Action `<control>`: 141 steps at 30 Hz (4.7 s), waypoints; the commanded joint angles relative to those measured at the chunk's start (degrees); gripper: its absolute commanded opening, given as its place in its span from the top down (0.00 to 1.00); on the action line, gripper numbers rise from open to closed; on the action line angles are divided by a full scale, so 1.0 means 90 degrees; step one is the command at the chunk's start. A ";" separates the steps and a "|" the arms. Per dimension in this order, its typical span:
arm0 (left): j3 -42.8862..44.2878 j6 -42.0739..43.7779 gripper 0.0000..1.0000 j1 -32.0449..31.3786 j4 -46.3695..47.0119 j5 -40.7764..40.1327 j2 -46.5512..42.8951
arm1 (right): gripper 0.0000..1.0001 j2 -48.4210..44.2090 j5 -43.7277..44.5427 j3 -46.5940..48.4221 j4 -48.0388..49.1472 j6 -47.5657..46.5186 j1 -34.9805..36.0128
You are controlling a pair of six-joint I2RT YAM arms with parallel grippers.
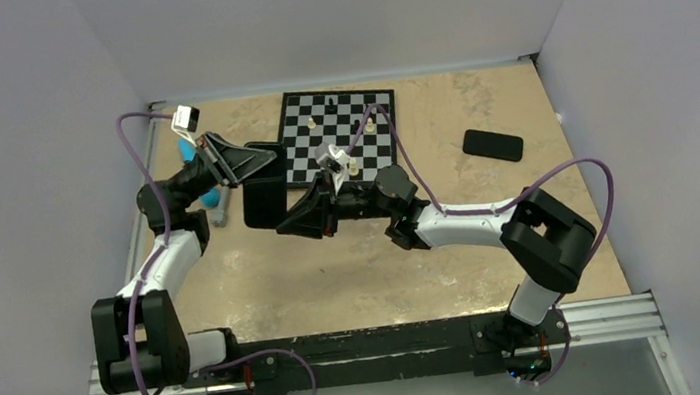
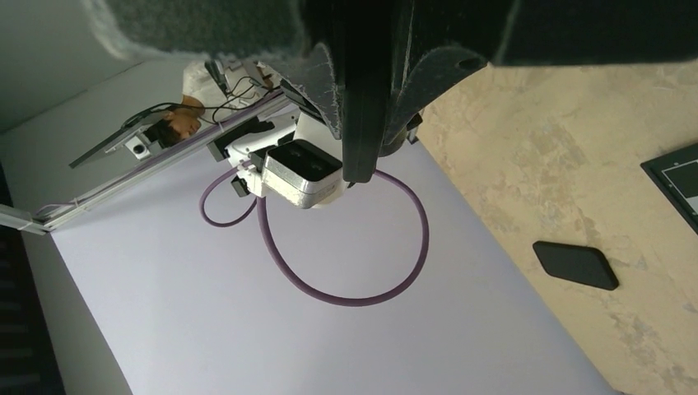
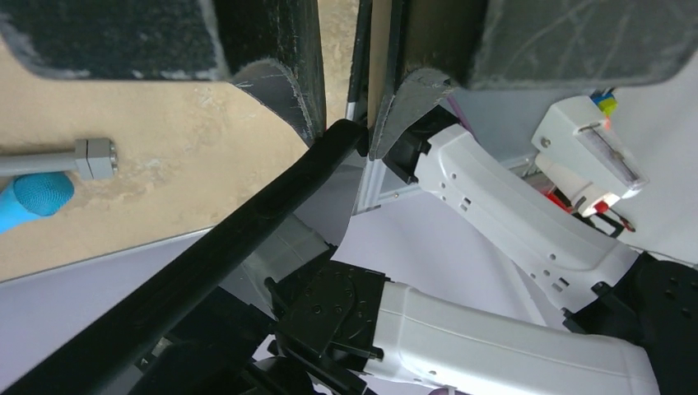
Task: Take the phone out of the phone case
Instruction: Remove the phone case from the phone.
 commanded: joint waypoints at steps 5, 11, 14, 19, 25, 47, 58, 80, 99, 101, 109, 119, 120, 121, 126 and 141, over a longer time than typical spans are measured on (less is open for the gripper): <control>0.0052 -0.1698 1.00 -0.0113 0.0921 -0.0419 -0.0623 | 1.00 -0.0453 -0.0120 0.0008 -0.1010 -0.1908 0.0000; -0.0126 -0.1677 1.00 -0.0176 0.0420 -0.0451 -0.1062 | 1.00 -0.0805 0.0054 0.0237 -0.1895 -0.2725 0.0000; -0.0231 -0.1635 1.00 -0.0180 0.0179 -0.0497 -0.1298 | 1.00 -0.0898 0.0232 0.0344 -0.2082 -0.3028 0.0004; -0.0345 -0.1317 1.00 -0.0417 -0.0509 -0.0563 -0.1744 | 1.00 -0.1012 0.0646 0.0466 -0.2390 -0.3511 0.0010; -0.0394 -0.0917 1.00 -0.0590 -0.1312 -0.0618 -0.2102 | 1.00 -0.1082 0.1141 0.0710 -0.2851 -0.4212 0.0058; -0.0137 0.3101 1.00 -0.0786 -0.6162 -0.2332 -0.4179 | 0.47 -0.2299 0.1731 0.0299 -0.5615 -0.1719 0.0060; -0.0574 0.3217 1.00 -0.0783 -0.7220 -0.3214 -0.5275 | 0.42 -0.2800 0.0204 0.0135 -0.4799 -0.0203 -0.0121; -0.0869 0.2447 1.00 -0.0784 -0.6750 -0.3702 -0.5161 | 0.63 -0.1465 -0.0295 -0.0288 -0.1010 0.2864 0.0165; -0.0713 0.2715 1.00 -0.0784 -0.7010 -0.3731 -0.5349 | 0.54 -0.1884 0.0517 -0.0195 -0.2868 0.1809 0.0227; -0.0716 0.2704 1.00 -0.0786 -0.6979 -0.3733 -0.5332 | 0.56 -0.1794 0.0436 -0.0191 -0.2649 0.1918 0.0274; -0.0788 0.2667 1.00 -0.0787 -0.6892 -0.3665 -0.5286 | 0.60 -0.1608 0.0400 -0.0176 -0.2223 0.2156 0.0400; -0.0651 0.2996 1.00 -0.0783 -0.7221 -0.3750 -0.5404 | 0.50 -0.2270 0.1000 -0.0300 -0.3280 0.1472 0.0401; -0.0633 0.3014 1.00 -0.0784 -0.7222 -0.3771 -0.5393 | 0.50 -0.2238 0.0895 -0.0334 -0.3171 0.1548 0.0396; -0.0626 0.3027 1.00 -0.0782 -0.7214 -0.3778 -0.5369 | 0.50 -0.2214 0.0831 -0.0372 -0.3070 0.1612 0.0398; -0.0666 0.2898 1.00 -0.0782 -0.6959 -0.3731 -0.5238 | 0.53 -0.2010 0.0675 -0.0394 -0.2756 0.1794 0.0396; -0.1273 0.2008 1.00 -0.0791 -0.5672 -0.3287 -0.4932 | 0.58 -0.1349 0.0195 -0.0255 -0.1495 0.2448 0.0440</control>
